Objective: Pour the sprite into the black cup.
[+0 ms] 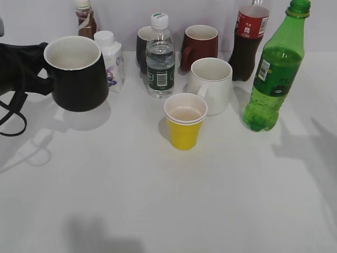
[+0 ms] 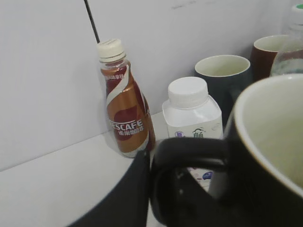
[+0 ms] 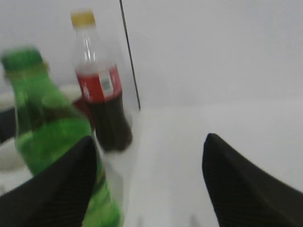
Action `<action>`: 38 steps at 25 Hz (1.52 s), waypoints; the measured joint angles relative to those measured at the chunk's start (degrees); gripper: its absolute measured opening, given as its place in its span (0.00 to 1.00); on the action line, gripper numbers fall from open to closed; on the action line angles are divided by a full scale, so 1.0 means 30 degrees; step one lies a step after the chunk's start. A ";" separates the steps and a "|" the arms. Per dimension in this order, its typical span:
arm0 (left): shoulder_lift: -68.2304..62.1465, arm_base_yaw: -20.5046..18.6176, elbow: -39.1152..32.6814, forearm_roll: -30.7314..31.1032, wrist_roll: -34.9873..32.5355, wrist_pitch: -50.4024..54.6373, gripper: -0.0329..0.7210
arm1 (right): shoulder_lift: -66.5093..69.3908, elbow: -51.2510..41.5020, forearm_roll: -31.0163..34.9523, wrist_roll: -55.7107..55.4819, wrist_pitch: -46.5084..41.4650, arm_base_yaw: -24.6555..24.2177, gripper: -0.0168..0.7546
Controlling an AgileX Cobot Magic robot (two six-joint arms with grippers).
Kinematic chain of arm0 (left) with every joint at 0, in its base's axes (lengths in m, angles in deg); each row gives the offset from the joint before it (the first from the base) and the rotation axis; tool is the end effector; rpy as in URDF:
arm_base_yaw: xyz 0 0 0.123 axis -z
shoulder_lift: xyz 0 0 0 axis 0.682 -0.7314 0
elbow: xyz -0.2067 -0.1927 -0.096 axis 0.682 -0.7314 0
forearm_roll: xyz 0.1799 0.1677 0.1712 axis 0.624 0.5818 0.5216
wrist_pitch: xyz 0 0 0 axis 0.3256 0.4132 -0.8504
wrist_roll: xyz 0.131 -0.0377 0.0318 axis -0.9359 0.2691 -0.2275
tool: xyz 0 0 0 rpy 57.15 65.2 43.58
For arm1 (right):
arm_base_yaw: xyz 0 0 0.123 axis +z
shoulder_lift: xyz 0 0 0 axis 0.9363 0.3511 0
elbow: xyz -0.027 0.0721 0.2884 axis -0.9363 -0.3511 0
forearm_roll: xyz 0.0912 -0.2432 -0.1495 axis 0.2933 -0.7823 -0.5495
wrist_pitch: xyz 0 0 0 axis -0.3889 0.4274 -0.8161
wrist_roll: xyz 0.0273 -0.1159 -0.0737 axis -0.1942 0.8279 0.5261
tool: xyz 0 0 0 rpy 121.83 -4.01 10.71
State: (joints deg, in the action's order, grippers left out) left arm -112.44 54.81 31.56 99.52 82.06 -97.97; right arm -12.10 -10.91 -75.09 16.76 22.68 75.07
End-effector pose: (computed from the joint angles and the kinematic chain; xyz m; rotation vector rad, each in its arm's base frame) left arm 0.3512 -0.0963 0.1829 0.4542 1.6717 -0.1531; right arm 0.2659 0.0232 0.2371 0.0292 1.6263 0.1454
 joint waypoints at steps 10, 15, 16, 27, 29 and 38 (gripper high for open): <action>0.0000 0.0000 0.0000 0.0024 0.0000 0.0020 0.12 | 0.3209 -0.2406 -0.2214 -0.2368 0.2466 0.1595 0.70; 0.0000 0.0000 0.0000 0.0024 0.0000 0.0020 0.12 | 0.6046 -0.2427 -0.0387 -0.0587 0.3755 0.3795 0.70; 0.0000 0.0000 0.0000 0.0024 0.0000 0.0020 0.12 | 0.6620 -0.2427 0.0069 -0.0161 0.4228 0.4038 0.70; 0.0000 0.0000 0.0000 0.0024 0.0000 0.0020 0.12 | 1.3525 -0.1655 0.0075 0.1231 1.2128 0.4364 0.83; 0.0000 0.0000 0.0000 0.0041 0.0000 0.0037 0.12 | 1.4031 -0.0991 -0.0211 0.1199 1.2509 0.4364 0.86; 0.0282 0.0000 0.0000 0.0067 0.0000 0.0037 0.12 | 1.4150 0.2430 -0.0081 0.1115 1.0691 0.4364 0.87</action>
State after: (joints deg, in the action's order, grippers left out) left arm -111.59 54.81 31.56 99.72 82.06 -97.86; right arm 30.35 -3.61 -75.34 20.11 54.75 88.16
